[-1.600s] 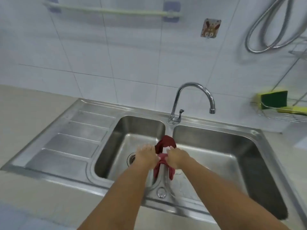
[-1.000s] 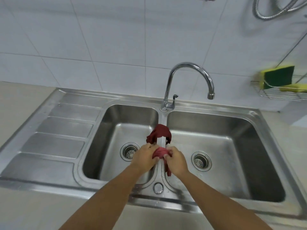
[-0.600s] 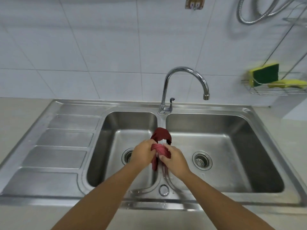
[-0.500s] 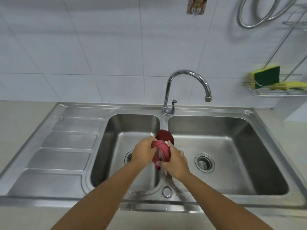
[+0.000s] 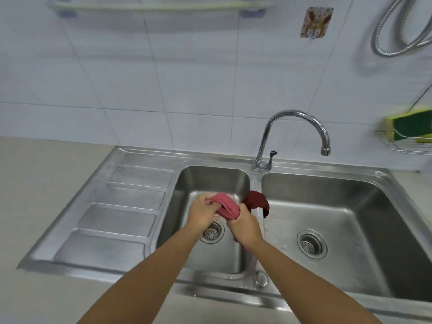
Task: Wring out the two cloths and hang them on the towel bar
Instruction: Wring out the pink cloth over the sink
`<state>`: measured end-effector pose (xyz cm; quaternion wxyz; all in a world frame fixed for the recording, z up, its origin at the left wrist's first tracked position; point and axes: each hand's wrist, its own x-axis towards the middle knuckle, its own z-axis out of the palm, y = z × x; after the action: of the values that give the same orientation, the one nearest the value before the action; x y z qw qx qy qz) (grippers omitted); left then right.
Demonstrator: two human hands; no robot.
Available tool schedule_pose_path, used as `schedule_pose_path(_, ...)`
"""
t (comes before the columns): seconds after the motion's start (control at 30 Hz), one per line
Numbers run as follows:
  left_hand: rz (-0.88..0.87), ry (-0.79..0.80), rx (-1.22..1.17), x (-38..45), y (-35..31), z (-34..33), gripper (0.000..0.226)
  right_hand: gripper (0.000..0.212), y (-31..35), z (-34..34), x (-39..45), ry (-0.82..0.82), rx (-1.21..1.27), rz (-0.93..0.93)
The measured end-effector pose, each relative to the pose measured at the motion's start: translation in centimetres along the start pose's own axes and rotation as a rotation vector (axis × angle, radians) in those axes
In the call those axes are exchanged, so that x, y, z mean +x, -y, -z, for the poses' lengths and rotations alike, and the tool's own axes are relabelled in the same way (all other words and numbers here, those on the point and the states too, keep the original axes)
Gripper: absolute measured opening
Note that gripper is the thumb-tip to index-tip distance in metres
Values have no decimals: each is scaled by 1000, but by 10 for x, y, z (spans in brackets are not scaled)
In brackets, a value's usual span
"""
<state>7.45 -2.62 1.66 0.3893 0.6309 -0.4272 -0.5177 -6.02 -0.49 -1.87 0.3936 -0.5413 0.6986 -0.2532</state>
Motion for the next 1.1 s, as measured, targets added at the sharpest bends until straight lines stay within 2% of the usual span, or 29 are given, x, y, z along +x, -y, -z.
schedule_pose_path(0.13, -198, -64, 360, -3, 10, 19, 19, 22, 13, -2, 2, 5, -247, 22)
schedule_pose_path(0.2, -338, -26, 487, -10, 20, 28, 26, 25, 15, -1, 8, 40, -289, 20)
schedule_pose_path(0.3, -527, 87, 651, -17, 45, 40, 46, 23, 18, 2, 16, 159, -204, -12)
schedule_pose_path(0.4, -773, 34, 1036, -7, 65, 44, 85, 10, 28, 13, 17, 306, -77, -95)
schedule_pose_path(0.47, -821, 9, 1233, -2, 64, 41, 98, 13, 33, 21, 17, 480, 18, -198)
schedule_pose_path(0.57, -867, 8, 1234, 2, 60, 30, 91, 13, 36, 29, 14, 756, 47, -344)
schedule_pose_path(0.67, -931, 49, 1175, 10, 53, 24, 68, 12, 40, 33, 11, 887, -7, -373)
schedule_pose_path(0.73, -917, 111, 1169, 13, 50, 22, 37, 15, 38, 32, 11, 840, -115, -315)
schedule_pose_path(0.8, -871, 152, 1213, 12, 45, 19, 21, 18, 33, 26, 12, 723, -270, -195)
schedule_pose_path(0.97, -591, 193, 1385, 8, 26, 13, 19, 12, 30, 12, 15, 467, -637, 83)
schedule_pose_path(1.1, -435, 234, 1451, 13, 20, 12, 22, 24, 32, 7, 23, 308, -891, 312)
